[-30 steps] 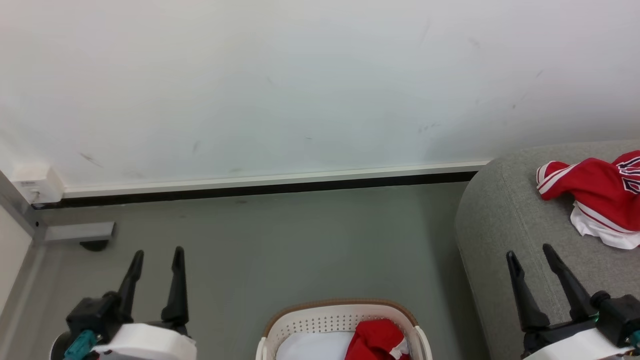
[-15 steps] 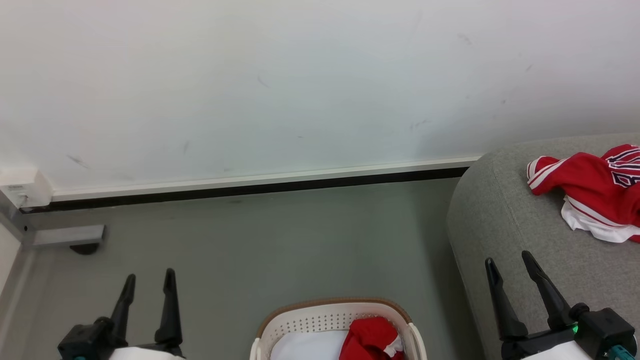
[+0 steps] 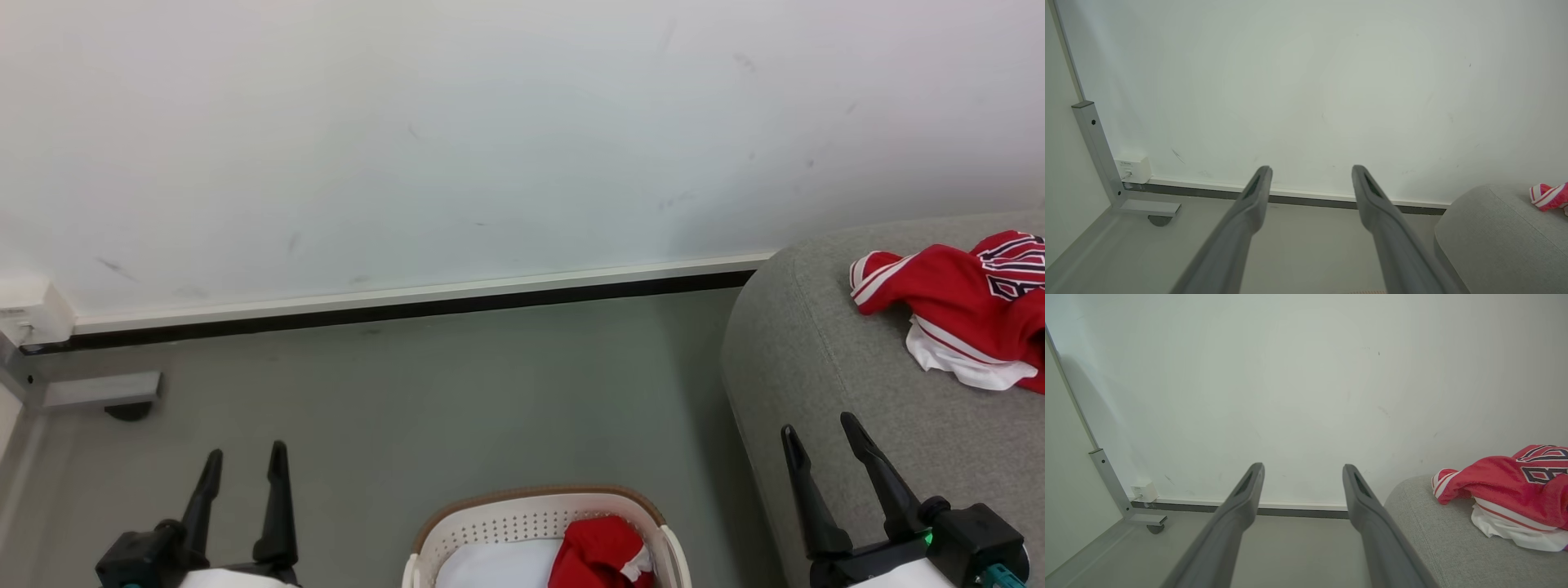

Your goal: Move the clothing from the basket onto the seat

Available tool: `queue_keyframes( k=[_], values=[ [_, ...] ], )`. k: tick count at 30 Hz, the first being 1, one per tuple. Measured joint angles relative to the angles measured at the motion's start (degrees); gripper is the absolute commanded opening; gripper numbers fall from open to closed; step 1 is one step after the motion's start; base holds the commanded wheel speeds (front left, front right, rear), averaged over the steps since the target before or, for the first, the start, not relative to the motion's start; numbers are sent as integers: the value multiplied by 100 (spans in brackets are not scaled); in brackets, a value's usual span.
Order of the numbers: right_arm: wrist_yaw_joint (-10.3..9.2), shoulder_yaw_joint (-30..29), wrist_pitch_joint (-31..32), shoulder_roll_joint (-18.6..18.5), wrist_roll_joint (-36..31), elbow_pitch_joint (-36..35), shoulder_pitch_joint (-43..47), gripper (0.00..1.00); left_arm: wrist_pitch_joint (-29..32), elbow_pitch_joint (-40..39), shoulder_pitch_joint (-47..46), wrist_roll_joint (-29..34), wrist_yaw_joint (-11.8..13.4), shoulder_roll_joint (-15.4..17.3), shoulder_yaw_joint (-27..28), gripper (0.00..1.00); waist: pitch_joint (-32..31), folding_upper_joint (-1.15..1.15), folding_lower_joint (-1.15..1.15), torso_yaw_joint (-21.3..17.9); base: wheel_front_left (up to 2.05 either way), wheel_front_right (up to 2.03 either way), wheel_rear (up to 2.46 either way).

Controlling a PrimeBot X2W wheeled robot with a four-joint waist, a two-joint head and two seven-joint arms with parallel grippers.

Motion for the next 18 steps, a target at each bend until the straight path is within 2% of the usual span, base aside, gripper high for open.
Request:
queue_keyframes(
  k=[11, 18],
  values=[
    [0, 42, 0, 4, 20, 25, -38, 100, 0, 7, -38, 48, -91, -24, 48, 100, 20, 0, 0, -159, 0, 0, 0],
    [0, -7, 0, 59, 21, -11, -95, 100, 0, 98, -134, 40, -137, -30, -224, 100, 95, 0, 0, -328, 0, 0, 0]
  ],
)
